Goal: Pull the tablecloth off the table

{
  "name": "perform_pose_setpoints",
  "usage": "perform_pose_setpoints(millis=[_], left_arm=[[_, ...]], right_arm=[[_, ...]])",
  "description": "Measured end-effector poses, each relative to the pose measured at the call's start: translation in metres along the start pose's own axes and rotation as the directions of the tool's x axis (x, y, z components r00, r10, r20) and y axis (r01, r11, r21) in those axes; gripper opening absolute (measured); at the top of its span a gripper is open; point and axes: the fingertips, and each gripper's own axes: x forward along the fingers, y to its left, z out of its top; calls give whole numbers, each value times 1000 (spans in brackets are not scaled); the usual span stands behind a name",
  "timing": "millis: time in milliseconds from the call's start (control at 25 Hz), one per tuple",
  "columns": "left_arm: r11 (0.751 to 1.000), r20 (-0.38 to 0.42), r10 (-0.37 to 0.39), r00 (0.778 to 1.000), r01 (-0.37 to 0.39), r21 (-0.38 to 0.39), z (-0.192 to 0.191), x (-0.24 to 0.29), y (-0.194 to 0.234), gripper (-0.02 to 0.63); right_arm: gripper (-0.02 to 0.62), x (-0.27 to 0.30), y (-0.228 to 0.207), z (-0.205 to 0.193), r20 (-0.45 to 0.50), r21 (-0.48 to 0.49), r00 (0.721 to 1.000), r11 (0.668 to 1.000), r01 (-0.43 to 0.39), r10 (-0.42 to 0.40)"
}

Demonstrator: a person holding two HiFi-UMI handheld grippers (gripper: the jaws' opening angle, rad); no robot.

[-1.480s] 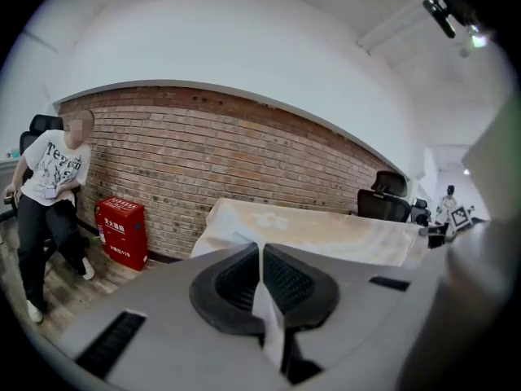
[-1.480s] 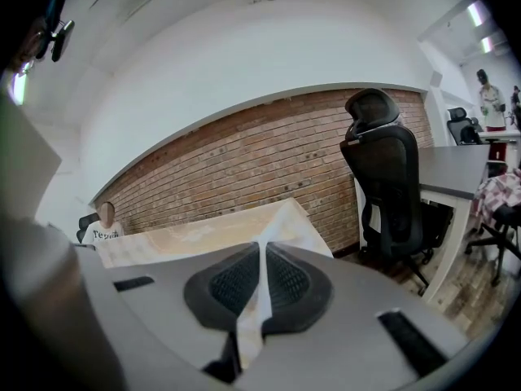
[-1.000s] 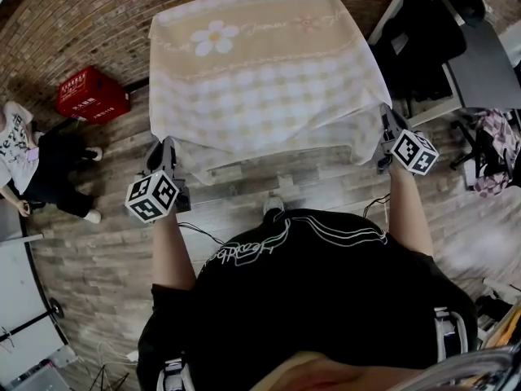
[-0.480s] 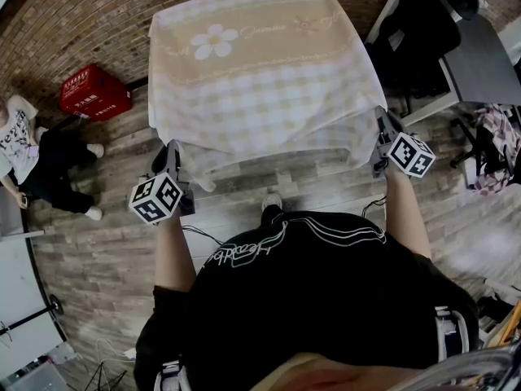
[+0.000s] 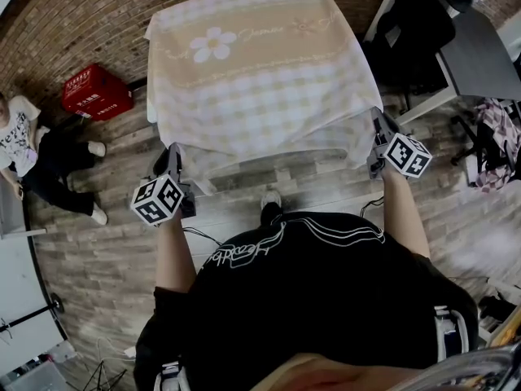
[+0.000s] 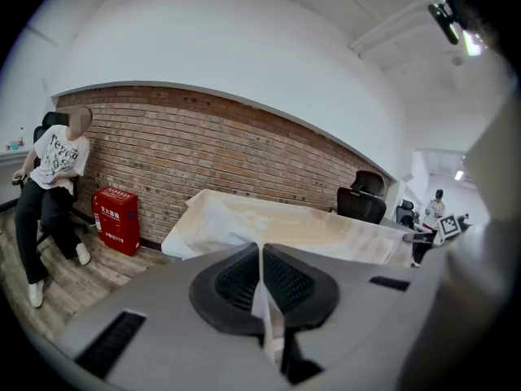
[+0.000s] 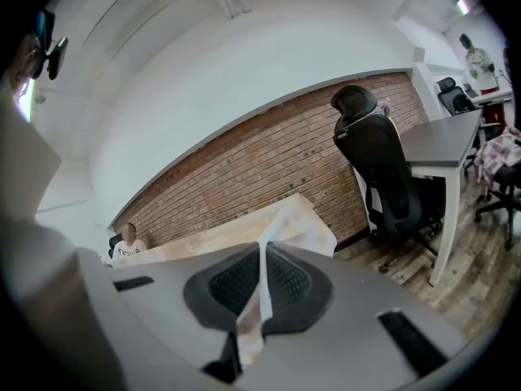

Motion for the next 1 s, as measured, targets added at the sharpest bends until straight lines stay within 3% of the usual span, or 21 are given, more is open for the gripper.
perform_pose_setpoints(millis=[560, 760, 1000], left_arm=[[999, -4, 16, 1000, -16, -34, 23, -2, 5, 6], [999, 10, 20, 1000, -19, -51, 8, -17, -4, 6], [997, 22, 25, 999, -23, -76, 20, -25, -10, 6]], right_arm=[[-2, 23, 20, 26, -26, -21, 999, 999, -28, 27], [-2, 6, 16, 16, -25, -24, 999, 999, -41, 40], [-2, 1, 25, 30, -40, -44, 998, 998, -53, 52]])
